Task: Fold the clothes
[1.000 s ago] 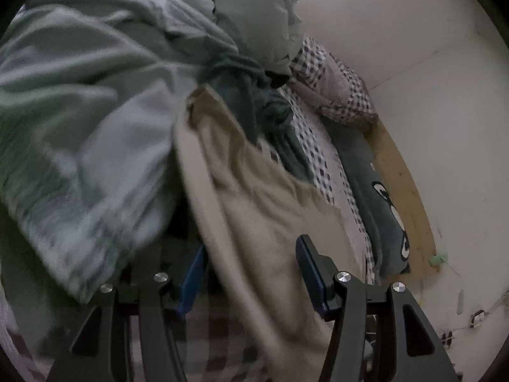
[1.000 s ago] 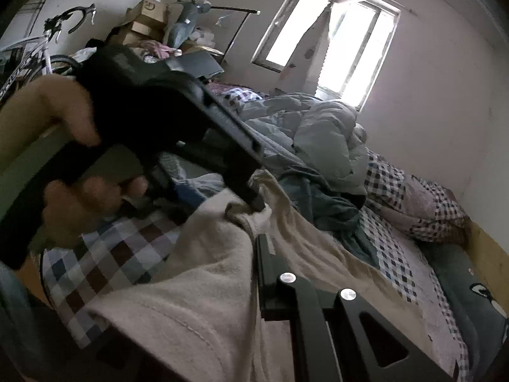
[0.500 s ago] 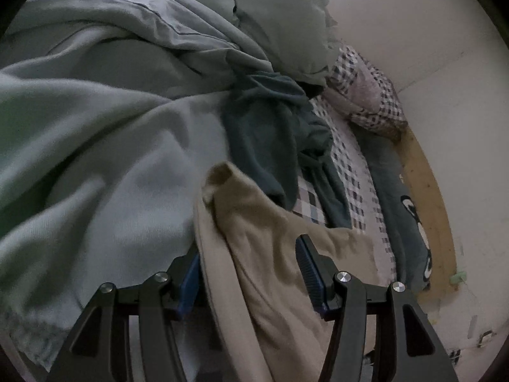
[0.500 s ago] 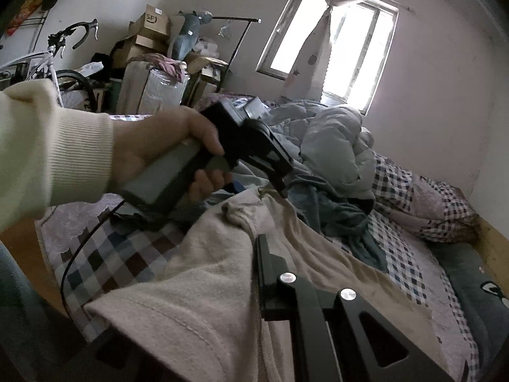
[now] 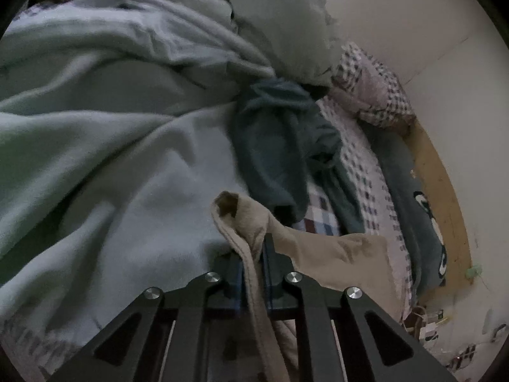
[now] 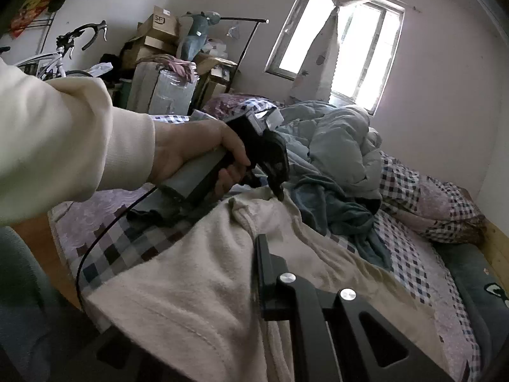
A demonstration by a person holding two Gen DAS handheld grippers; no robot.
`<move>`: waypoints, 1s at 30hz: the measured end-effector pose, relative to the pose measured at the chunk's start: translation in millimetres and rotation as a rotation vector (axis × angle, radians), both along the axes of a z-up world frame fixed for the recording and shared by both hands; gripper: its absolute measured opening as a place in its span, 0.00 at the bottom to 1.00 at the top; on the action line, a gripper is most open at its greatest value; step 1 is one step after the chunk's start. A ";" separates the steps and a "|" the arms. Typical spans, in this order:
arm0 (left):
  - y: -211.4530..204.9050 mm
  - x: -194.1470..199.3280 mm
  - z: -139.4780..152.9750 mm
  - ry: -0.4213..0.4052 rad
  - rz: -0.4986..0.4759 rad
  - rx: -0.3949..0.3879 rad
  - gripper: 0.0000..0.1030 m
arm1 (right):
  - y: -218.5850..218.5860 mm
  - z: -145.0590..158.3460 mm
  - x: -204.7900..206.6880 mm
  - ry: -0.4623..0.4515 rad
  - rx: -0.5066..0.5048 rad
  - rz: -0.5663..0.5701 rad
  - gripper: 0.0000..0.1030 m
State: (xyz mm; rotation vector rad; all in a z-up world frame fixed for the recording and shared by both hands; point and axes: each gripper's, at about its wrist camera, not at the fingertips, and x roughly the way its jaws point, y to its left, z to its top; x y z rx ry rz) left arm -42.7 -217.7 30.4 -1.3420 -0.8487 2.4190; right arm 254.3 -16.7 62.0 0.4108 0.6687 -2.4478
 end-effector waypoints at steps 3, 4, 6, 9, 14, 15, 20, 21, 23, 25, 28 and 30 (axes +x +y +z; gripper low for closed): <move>-8.0 11.6 20.7 0.042 0.007 0.026 0.08 | -0.1 5.0 7.2 0.004 -0.004 0.014 0.03; -9.9 17.1 30.2 0.059 0.006 0.027 0.08 | -0.5 7.3 10.0 0.006 -0.007 0.020 0.03; -14.0 31.0 52.3 0.109 0.013 0.045 0.07 | -1.3 13.9 16.3 0.006 -0.019 0.033 0.03; -20.4 43.7 82.5 0.176 0.039 0.116 0.07 | -1.1 32.6 30.2 0.021 -0.068 0.053 0.03; -15.4 40.5 91.9 0.152 0.057 0.070 0.07 | -1.6 54.6 35.5 0.017 -0.143 0.059 0.03; -12.0 37.5 88.8 0.131 0.059 0.047 0.07 | -2.0 53.9 32.9 0.010 -0.147 0.055 0.03; 10.9 33.4 90.1 0.114 0.045 0.025 0.07 | 5.9 39.9 21.3 -0.037 -0.154 0.016 0.03; 17.8 32.6 93.1 0.118 0.039 0.031 0.07 | 10.3 38.9 20.4 -0.038 -0.158 0.007 0.03; 30.5 30.3 97.0 0.119 0.028 0.037 0.07 | 19.9 38.8 19.1 -0.039 -0.169 -0.012 0.03; 46.6 26.6 100.0 0.117 0.018 0.045 0.07 | 30.8 41.5 18.1 -0.039 -0.183 -0.034 0.03; 70.2 22.1 101.3 0.114 0.010 0.074 0.07 | 52.8 46.3 17.7 -0.043 -0.211 -0.071 0.03; 87.6 19.7 101.6 0.113 0.005 0.086 0.07 | 69.5 49.6 15.8 -0.050 -0.230 -0.099 0.03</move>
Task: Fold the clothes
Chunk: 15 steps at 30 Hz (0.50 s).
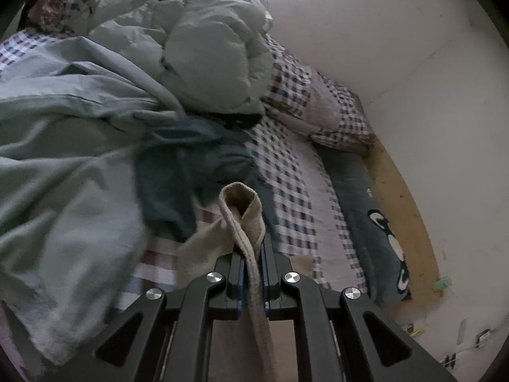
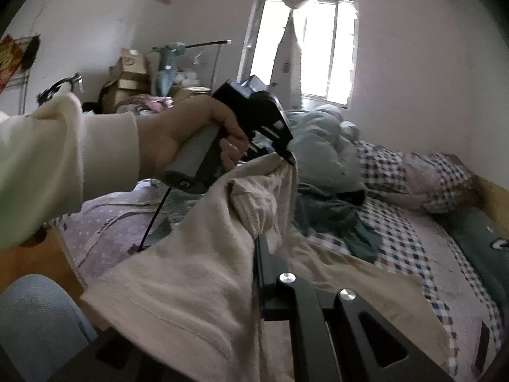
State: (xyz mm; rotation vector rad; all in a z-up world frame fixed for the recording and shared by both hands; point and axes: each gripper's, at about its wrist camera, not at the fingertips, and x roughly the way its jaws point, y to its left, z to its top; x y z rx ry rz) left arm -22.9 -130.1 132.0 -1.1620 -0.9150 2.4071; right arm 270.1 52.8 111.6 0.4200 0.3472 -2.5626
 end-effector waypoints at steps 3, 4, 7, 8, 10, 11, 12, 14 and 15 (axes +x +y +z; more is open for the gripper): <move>29.0 -5.5 -1.7 -0.012 -0.006 0.002 0.07 | 25.3 1.0 -3.8 -0.019 -0.013 -0.041 0.03; 39.9 -7.4 -2.2 -0.016 -0.010 -0.001 0.07 | 32.8 1.1 -4.8 -0.023 -0.015 -0.052 0.03; 74.0 -12.1 -1.6 -0.020 -0.034 -0.020 0.07 | 57.3 -1.7 -6.4 -0.039 -0.017 -0.088 0.03; 86.2 -13.7 -1.5 -0.022 -0.046 -0.025 0.07 | 65.1 -2.7 -6.7 -0.043 -0.019 -0.100 0.03; 110.8 -17.2 -0.8 -0.024 -0.069 -0.041 0.07 | 82.6 -5.0 -8.1 -0.054 -0.026 -0.127 0.03; 121.1 -19.2 0.2 -0.024 -0.079 -0.049 0.07 | 91.5 -6.4 -8.8 -0.059 -0.031 -0.140 0.03; 131.9 -21.7 1.7 -0.023 -0.089 -0.057 0.07 | 97.0 -7.3 -9.4 -0.062 -0.033 -0.150 0.03; 153.2 -26.7 4.8 -0.019 -0.110 -0.073 0.07 | 111.9 -9.8 -11.9 -0.074 -0.044 -0.177 0.03; 164.1 -29.6 6.4 -0.018 -0.121 -0.078 0.07 | 119.7 -11.0 -13.3 -0.081 -0.051 -0.191 0.03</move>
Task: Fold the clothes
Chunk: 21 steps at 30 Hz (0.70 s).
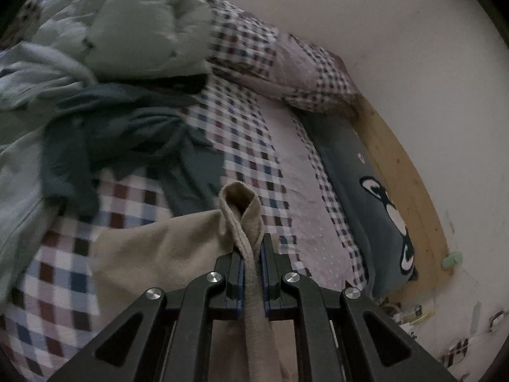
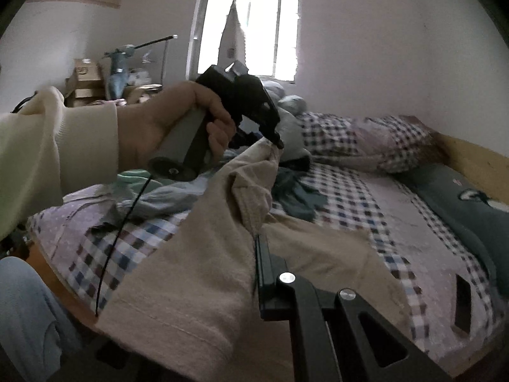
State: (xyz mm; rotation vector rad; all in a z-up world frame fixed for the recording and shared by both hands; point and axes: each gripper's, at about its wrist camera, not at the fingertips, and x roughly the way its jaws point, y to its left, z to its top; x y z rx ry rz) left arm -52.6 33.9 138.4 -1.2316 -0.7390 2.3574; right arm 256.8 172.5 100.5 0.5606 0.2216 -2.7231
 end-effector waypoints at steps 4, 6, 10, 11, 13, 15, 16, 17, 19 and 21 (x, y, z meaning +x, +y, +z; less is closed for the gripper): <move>46.2 -13.4 0.4 -0.003 -0.048 -0.035 0.07 | 26.3 -3.5 -3.1 -0.010 -0.022 -0.053 0.03; 71.8 -21.6 -4.2 -0.013 -0.073 -0.057 0.07 | 41.1 -6.4 -5.2 -0.021 -0.036 -0.081 0.03; 116.7 -37.1 -23.0 -0.045 -0.099 -0.105 0.07 | 72.8 -13.9 -10.6 -0.050 -0.077 -0.140 0.03; 127.7 -41.3 -29.2 -0.055 -0.101 -0.119 0.07 | 80.3 -16.3 -12.9 -0.059 -0.088 -0.153 0.03; 148.7 -50.0 -42.0 -0.075 -0.100 -0.149 0.07 | 98.5 -23.1 -21.5 -0.087 -0.116 -0.184 0.03; 163.8 -59.0 -54.3 -0.096 -0.086 -0.181 0.07 | 115.4 -31.9 -30.0 -0.125 -0.146 -0.206 0.03; 168.5 -64.0 -61.0 -0.110 -0.072 -0.192 0.07 | 124.2 -37.5 -35.9 -0.148 -0.162 -0.217 0.03; 172.3 -68.2 -66.5 -0.119 -0.060 -0.202 0.07 | 129.7 -41.1 -39.8 -0.164 -0.173 -0.223 0.03; 180.6 -76.1 -78.2 -0.141 -0.036 -0.222 0.07 | 141.7 -51.7 -48.9 -0.198 -0.190 -0.239 0.03; 189.0 -82.4 -88.3 -0.156 -0.018 -0.252 0.07 | 153.5 -60.7 -58.5 -0.229 -0.203 -0.252 0.03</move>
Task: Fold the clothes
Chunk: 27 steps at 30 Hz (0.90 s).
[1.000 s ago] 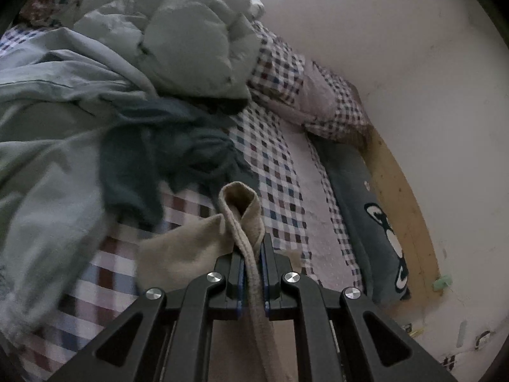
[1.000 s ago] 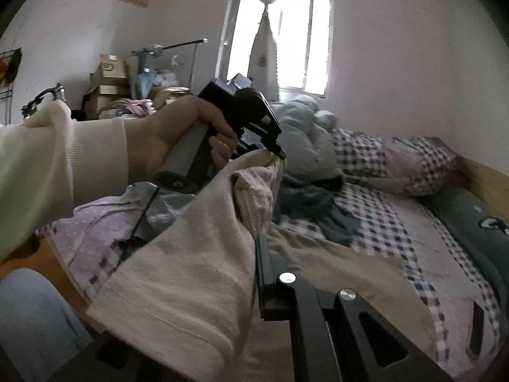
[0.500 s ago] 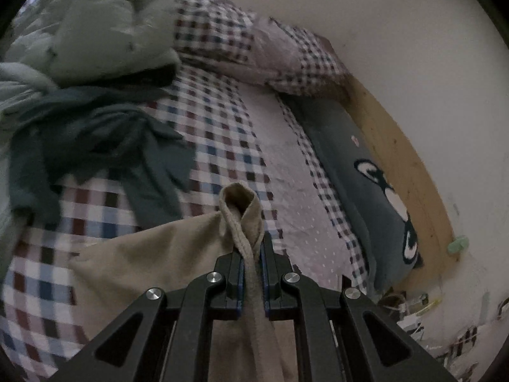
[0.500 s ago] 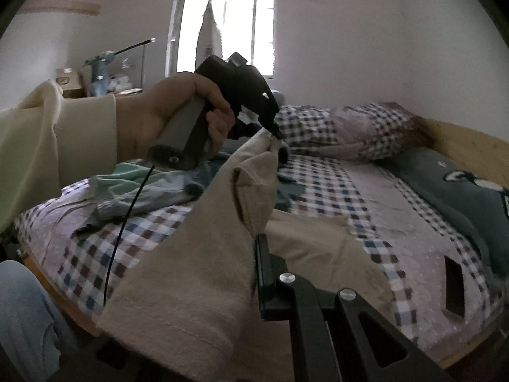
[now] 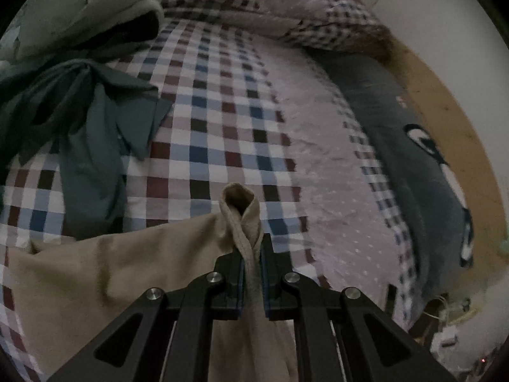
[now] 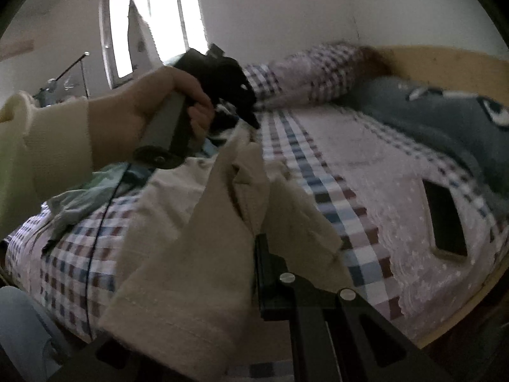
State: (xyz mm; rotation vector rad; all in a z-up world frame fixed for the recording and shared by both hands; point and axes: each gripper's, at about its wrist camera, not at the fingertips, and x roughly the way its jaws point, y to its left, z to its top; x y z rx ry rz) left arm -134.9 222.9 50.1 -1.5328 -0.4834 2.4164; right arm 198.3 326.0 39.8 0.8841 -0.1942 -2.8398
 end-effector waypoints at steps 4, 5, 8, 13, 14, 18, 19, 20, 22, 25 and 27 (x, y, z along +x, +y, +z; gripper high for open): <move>13.9 -9.3 -18.7 -0.025 0.021 -0.044 0.07 | 16.6 -17.8 -15.1 -0.063 -0.033 -0.011 0.03; 17.1 -10.7 -22.6 -0.029 0.019 -0.056 0.07 | 19.4 -22.3 -18.7 -0.079 -0.042 -0.012 0.03; 26.1 -13.2 -32.8 -0.044 0.024 -0.087 0.07 | 26.4 -33.7 -23.5 -0.117 -0.071 -0.022 0.03; 34.4 -18.9 -37.4 -0.050 0.005 -0.115 0.08 | 31.5 -40.2 -25.7 -0.131 -0.089 -0.033 0.04; 35.5 -20.2 -36.8 -0.050 -0.003 -0.120 0.09 | 32.4 -40.8 -25.7 -0.134 -0.091 -0.037 0.04; 31.5 -20.5 -22.8 -0.002 -0.034 -0.089 0.34 | 45.0 -42.5 -24.3 -0.151 -0.121 -0.088 0.22; 29.7 -20.3 -17.6 0.017 -0.042 -0.066 0.45 | 50.3 -42.6 -22.8 -0.153 -0.139 -0.110 0.28; 28.4 -20.4 -13.2 0.030 -0.048 -0.050 0.49 | 56.9 -43.1 -20.9 -0.155 -0.158 -0.137 0.33; 24.5 -19.7 -1.4 0.067 -0.068 -0.010 0.55 | 68.3 -44.0 -17.1 -0.159 -0.182 -0.185 0.39; 17.3 -17.2 17.0 0.127 -0.093 0.000 0.59 | 82.1 -44.9 -9.9 -0.166 -0.190 -0.256 0.42; 9.0 -15.0 26.6 0.159 -0.105 -0.027 0.59 | 89.6 -45.0 -5.7 -0.176 -0.186 -0.291 0.42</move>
